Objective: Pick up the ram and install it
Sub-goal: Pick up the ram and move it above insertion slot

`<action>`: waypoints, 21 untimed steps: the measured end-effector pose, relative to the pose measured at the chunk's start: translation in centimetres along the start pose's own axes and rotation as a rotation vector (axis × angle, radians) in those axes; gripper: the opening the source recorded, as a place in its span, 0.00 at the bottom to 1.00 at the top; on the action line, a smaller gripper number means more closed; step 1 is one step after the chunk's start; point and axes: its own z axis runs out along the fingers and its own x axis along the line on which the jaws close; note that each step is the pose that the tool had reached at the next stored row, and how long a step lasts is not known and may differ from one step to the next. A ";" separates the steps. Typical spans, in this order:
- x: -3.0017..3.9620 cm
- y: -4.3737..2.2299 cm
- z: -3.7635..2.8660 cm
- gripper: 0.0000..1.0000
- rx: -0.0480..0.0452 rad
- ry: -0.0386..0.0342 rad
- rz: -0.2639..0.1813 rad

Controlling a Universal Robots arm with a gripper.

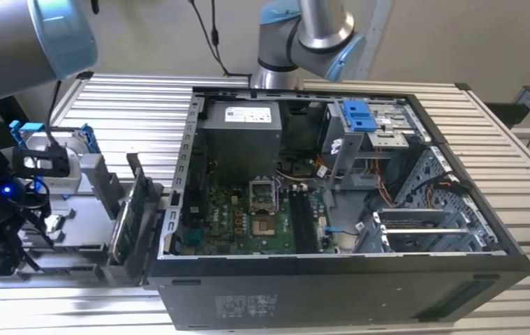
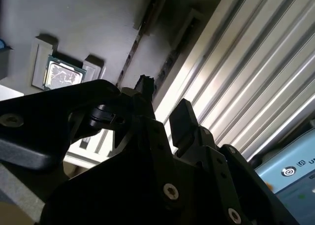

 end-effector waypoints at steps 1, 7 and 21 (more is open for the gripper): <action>0.05 -0.01 0.15 0.42 0.0000 -0.0004 0.000; 0.14 0.04 1.13 0.42 -0.0001 -0.0016 -0.005; 0.24 0.81 3.15 0.42 0.0079 -0.0076 -0.051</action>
